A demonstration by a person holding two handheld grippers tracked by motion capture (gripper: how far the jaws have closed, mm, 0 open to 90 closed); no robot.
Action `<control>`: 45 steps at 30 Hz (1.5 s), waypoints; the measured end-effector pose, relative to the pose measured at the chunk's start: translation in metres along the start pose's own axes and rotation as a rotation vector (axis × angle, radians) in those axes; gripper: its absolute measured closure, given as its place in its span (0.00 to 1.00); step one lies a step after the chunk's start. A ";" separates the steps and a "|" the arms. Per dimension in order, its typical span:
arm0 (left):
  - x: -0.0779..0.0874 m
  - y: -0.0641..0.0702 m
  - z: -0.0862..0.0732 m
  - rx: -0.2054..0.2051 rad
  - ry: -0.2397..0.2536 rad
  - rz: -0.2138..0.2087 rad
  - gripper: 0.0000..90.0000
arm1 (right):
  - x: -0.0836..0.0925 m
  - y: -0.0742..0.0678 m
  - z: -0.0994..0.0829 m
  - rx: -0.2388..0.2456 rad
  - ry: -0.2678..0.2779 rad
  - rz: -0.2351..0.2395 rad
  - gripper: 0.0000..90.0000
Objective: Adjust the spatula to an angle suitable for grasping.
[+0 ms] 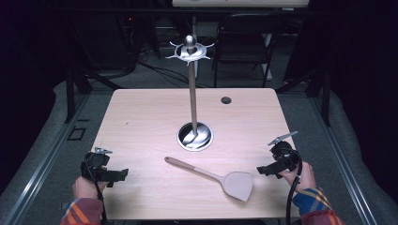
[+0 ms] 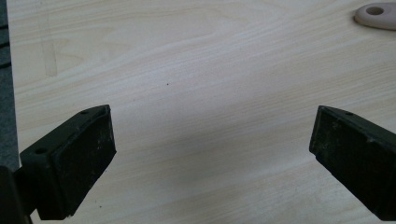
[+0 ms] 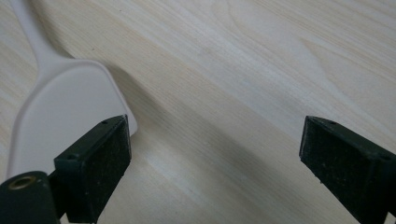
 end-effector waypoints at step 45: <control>-0.006 0.005 0.003 -0.034 -0.027 -0.002 0.00 | -0.024 -0.073 0.040 0.292 -0.124 -0.024 0.11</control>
Point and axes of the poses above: each handheld gripper's, and its own axes: x roughly backward along the jaws, z roughly out of its top, y roughly to its right, the point moved 8 cm from there along -x, roughly forward along the jaws, and after that the axes turned 14 degrees about -y, right-handed, at the moved point
